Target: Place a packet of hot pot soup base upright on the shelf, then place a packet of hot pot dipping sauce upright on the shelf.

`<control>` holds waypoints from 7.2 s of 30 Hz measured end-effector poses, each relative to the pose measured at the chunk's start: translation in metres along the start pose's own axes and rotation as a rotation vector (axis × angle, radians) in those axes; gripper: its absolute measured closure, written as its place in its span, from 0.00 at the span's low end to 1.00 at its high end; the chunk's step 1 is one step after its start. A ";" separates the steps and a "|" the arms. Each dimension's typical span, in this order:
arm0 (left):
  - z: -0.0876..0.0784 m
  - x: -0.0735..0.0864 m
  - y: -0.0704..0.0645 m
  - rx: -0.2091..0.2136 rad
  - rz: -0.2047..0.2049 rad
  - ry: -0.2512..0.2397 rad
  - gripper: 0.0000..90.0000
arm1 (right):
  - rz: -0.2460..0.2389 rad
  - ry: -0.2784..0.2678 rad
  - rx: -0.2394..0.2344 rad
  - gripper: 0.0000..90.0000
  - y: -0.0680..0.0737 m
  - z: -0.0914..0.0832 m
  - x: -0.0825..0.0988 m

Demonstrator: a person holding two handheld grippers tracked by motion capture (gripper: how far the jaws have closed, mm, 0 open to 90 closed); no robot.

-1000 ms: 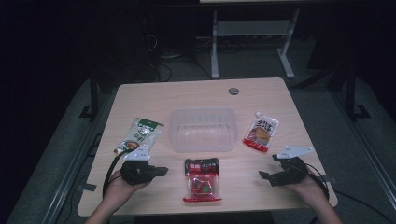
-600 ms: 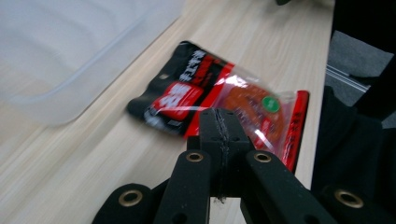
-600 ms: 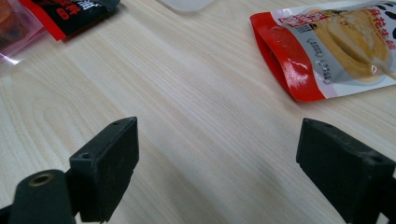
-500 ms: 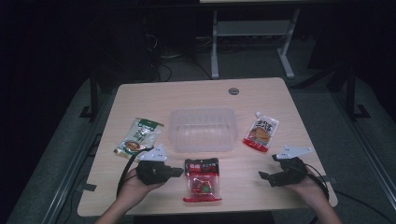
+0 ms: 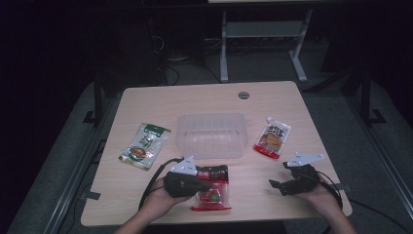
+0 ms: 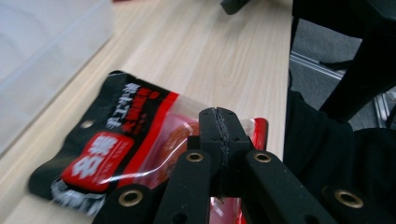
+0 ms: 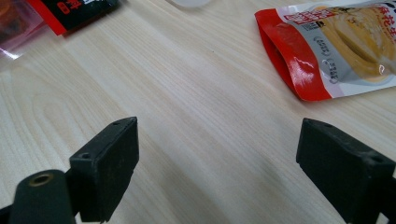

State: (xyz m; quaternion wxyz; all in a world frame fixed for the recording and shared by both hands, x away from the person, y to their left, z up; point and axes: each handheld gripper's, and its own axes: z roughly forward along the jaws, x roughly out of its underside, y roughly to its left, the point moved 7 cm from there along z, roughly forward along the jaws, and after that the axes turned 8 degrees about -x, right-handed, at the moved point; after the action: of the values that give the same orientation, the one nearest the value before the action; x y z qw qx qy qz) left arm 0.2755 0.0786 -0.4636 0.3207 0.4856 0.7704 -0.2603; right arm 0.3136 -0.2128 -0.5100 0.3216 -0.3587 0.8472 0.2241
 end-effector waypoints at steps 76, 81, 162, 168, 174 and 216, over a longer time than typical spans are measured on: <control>0.022 0.029 -0.017 -0.008 0.054 0.198 1.00 | -0.002 0.022 -0.003 0.14 0.001 0.002 0.002; 0.018 0.033 -0.019 -0.018 0.058 0.217 1.00 | -0.011 0.017 -0.003 0.14 0.000 0.002 0.002; -0.016 0.046 0.067 -0.205 -0.048 0.159 1.00 | -0.006 0.019 -0.018 0.14 0.003 0.006 -0.001; -0.010 0.051 0.067 -0.202 -0.055 0.181 1.00 | -0.009 0.019 -0.021 0.14 0.004 0.006 -0.001; -0.008 0.054 0.069 -0.195 -0.065 0.195 1.00 | -0.012 0.013 -0.026 0.14 0.006 0.006 -0.003; -0.005 0.060 0.072 -0.197 -0.123 0.194 1.00 | -0.033 -0.034 -0.272 0.15 0.074 0.048 -0.073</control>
State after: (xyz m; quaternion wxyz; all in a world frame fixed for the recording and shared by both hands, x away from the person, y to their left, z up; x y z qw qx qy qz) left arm 0.3203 0.1455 -0.5115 0.2743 0.4268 0.8478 -0.1546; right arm 0.3157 -0.1024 -0.4811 0.2879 -0.4091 0.7973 0.3376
